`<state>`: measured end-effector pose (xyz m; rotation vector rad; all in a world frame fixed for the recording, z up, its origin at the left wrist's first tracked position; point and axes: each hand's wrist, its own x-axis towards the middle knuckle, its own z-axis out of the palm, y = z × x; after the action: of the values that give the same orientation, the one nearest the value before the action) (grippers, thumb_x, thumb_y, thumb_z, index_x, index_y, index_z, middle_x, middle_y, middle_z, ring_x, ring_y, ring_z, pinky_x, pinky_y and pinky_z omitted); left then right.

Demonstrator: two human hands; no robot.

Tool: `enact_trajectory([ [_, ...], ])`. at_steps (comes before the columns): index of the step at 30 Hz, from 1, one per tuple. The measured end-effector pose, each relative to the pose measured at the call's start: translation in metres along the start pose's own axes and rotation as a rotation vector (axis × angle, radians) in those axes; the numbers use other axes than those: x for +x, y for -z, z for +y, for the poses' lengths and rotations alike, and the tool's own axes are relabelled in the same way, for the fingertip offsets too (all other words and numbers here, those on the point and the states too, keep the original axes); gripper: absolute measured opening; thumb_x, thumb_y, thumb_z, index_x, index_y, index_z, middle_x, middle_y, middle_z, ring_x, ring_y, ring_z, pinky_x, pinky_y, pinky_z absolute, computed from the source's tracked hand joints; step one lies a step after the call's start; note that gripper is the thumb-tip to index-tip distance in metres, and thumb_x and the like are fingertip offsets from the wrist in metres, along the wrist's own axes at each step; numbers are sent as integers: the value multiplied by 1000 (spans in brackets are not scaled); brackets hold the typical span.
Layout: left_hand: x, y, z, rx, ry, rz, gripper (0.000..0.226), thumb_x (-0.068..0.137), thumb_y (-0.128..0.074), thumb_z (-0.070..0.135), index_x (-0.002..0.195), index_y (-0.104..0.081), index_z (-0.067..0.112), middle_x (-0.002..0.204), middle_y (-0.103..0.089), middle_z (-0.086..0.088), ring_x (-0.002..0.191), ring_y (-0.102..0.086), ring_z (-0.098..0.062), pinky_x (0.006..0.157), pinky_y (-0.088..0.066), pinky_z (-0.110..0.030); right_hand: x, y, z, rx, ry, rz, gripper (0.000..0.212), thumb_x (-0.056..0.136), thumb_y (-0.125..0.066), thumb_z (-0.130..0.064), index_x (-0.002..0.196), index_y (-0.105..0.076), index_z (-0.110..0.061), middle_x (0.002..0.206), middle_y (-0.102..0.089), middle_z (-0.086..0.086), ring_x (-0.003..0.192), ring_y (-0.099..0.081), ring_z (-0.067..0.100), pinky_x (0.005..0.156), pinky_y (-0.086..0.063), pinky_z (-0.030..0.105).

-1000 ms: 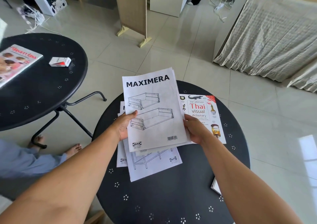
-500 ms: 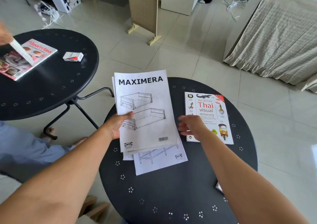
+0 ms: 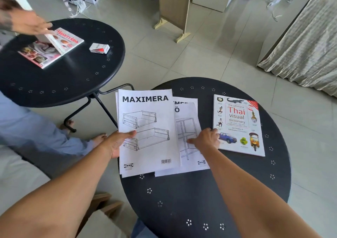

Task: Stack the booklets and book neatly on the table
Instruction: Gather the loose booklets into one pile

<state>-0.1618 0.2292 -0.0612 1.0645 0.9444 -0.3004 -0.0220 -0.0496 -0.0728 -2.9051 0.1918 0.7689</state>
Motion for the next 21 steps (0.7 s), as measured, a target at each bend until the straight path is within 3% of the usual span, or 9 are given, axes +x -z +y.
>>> enact_trajectory([
  [2, -1, 8, -8, -29, 8, -16, 54, 62, -81, 13, 114, -68, 9, 110, -74, -20, 94, -72, -39, 80, -56, -53, 1, -2, -3, 26, -13, 0, 107, 65, -83, -56, 142, -32, -3, 140, -44, 19, 130, -47, 35, 101, -45, 45],
  [5, 1, 18, -18, -44, -17, -3, 43, 59, -83, 12, 101, -75, 14, 101, -77, -16, 95, -70, -35, 89, -52, -54, -1, -2, -5, 166, -49, -47, 99, 71, -85, -40, 142, -26, -3, 132, -59, 17, 124, -56, 36, 98, -45, 47],
  [8, 1, 22, -23, -72, -41, 5, 21, 59, -82, 12, 79, -82, 18, 90, -79, -10, 80, -76, -28, 76, -57, -46, -2, -2, -3, 238, -69, -95, 73, 75, -83, -34, 130, -44, -4, 120, -67, 14, 112, -63, 34, 93, -49, 43],
  [12, 1, 23, -22, -91, -48, -20, 14, 70, -77, 14, 81, -82, 19, 90, -79, -9, 80, -76, -28, 72, -58, -41, 2, 0, 6, 312, -35, -118, 41, 76, -81, -31, 105, -66, -5, 103, -70, 13, 72, -62, 25, 67, -49, 32],
  [16, 1, 23, -21, -95, -31, -5, 19, 77, -73, 12, 96, -75, 15, 93, -79, -12, 84, -75, -30, 81, -55, -45, 8, 6, 11, 412, -26, -127, 29, 78, -74, -19, 101, -63, -5, 87, -68, 9, 80, -66, 30, 66, -51, 33],
  [18, 0, 21, -21, -80, -24, 8, 23, 77, -74, 13, 100, -73, 15, 100, -76, -14, 95, -70, -33, 92, -51, -52, 10, 8, 13, 433, -37, -124, 26, 79, -69, -15, 100, -58, -5, 73, -58, 4, 69, -61, 25, 62, -48, 30],
  [21, -3, 15, -19, -60, -19, 15, 33, 76, -76, 14, 108, -72, 13, 109, -74, -15, 106, -65, -35, 101, -45, -55, 15, 10, 21, 456, -18, -189, 27, 84, -65, -14, 109, -59, -7, 79, -58, 3, 67, -56, 18, 63, -49, 27],
])
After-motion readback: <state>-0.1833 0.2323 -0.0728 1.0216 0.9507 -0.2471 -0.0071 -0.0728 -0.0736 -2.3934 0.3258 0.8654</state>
